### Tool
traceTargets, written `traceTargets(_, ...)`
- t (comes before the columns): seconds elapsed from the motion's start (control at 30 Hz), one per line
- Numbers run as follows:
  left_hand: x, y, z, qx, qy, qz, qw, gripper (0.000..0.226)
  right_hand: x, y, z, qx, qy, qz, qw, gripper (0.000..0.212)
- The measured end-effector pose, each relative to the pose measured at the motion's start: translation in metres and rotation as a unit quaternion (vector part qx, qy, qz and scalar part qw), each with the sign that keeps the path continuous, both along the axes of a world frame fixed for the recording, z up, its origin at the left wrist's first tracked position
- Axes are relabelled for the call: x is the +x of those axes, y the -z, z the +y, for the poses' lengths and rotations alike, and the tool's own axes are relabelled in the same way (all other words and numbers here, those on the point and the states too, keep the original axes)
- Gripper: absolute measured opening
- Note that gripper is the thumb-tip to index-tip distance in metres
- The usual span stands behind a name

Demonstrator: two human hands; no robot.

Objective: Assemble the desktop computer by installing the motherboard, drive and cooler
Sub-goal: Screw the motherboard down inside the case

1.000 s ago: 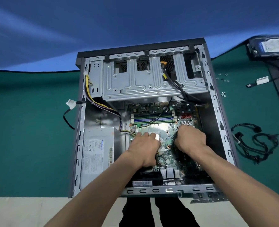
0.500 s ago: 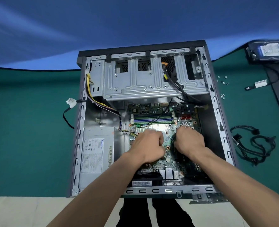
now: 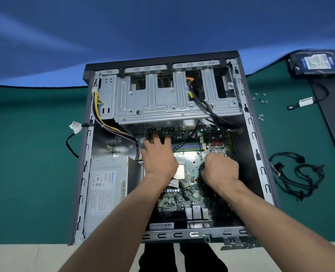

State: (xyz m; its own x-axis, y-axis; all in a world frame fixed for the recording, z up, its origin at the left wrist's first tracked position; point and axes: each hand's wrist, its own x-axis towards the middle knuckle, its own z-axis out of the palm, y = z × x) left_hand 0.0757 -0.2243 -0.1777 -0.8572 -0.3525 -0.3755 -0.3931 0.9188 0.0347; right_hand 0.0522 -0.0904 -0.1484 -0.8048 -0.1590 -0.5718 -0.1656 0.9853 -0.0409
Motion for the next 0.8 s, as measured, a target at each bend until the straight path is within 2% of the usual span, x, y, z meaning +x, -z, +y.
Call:
traceTargets(0.13, 0.000, -0.002, 0.001, 0.013, -0.009, 0.006, 1.000, 0.053, -0.001, -0.001, 0.001, 0.003, 0.009, 0.001, 1.000, 0.028)
traceTargets(0.2, 0.001, -0.003, 0.001, 0.022, -0.014, 0.002, 1.000, 0.057, 0.000, -0.003, 0.001, 0.000, 0.006, 0.005, 1.000, 0.031)
traceTargets(0.27, 0.000, -0.004, 0.000, 0.030, -0.017, -0.010, 0.999, 0.061, -0.001, -0.003, 0.003, 0.001, -0.012, 0.004, 1.000, 0.030)
traceTargets(0.47, 0.004, -0.005, 0.001, 0.030, -0.001, -0.031, 0.999, 0.064, 0.001, -0.006, 0.001, 0.001, -0.025, -0.028, 0.999, 0.009)
traceTargets(0.67, 0.010, -0.008, 0.001, 0.053, 0.000, -0.037, 0.998, 0.062, 0.009, -0.002, 0.003, 0.018, -0.010, -0.032, 0.999, 0.009)
traceTargets(0.8, 0.008, -0.008, 0.001, 0.055, 0.002, -0.035, 0.998, 0.062, 0.012, 0.002, 0.001, 0.024, 0.008, -0.051, 0.998, 0.020)
